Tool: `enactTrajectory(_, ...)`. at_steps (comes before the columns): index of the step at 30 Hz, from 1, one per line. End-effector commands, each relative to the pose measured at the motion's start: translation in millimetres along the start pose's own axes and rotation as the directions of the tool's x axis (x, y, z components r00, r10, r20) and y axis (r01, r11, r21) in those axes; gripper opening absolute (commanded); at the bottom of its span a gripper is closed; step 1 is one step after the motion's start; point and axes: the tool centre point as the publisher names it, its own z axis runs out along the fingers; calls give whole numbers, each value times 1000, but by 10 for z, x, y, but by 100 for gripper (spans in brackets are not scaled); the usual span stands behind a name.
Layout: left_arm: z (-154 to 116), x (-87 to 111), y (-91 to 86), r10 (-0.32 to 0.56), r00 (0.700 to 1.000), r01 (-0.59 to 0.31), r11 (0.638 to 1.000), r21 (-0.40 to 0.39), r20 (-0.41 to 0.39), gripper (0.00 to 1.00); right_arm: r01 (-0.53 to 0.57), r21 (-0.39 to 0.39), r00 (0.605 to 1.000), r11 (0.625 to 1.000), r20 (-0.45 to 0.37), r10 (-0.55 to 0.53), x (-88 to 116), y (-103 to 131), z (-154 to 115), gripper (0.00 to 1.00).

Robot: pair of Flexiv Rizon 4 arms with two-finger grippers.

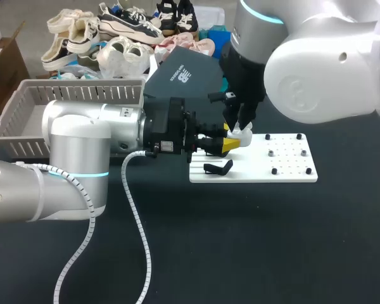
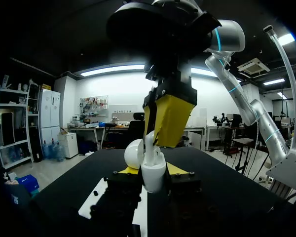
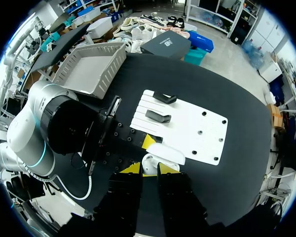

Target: Pick up each earbud case from the left stands, insert the matching earbuds, close the lid, and place the case in the box.

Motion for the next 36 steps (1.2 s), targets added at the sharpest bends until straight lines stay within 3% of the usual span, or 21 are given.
enactTrajectory(1, 2, -1, 8, 0, 1000, 0, 1000, 1, -1, 0, 0, 0, 1000, 1000, 3, 0, -6, -1, 15, 0)
enactTrajectory(26, 2, -1, 8, 0, 1000, 0, 1000, 1, -1, 0, -15, -25, 1000, 1000, -1, 15, 4, -9, 73, 0)
enactTrajectory(27, 2, -1, 8, 0, 1000, 0, 1000, 1, -1, 0, -15, -25, 1000, 1000, -1, 15, 3, -8, 74, 13)
enactTrajectory(30, 2, -1, 8, 0, 1000, 0, 1000, 1, -1, 0, -14, -22, 1000, 1000, -3, 14, -4, -1, 73, 29)
enactTrajectory(36, 2, -1, 8, 0, 1000, 0, 1000, 1, -1, 0, -9, -15, 1000, 1000, -1, 9, -12, 15, 57, 33)
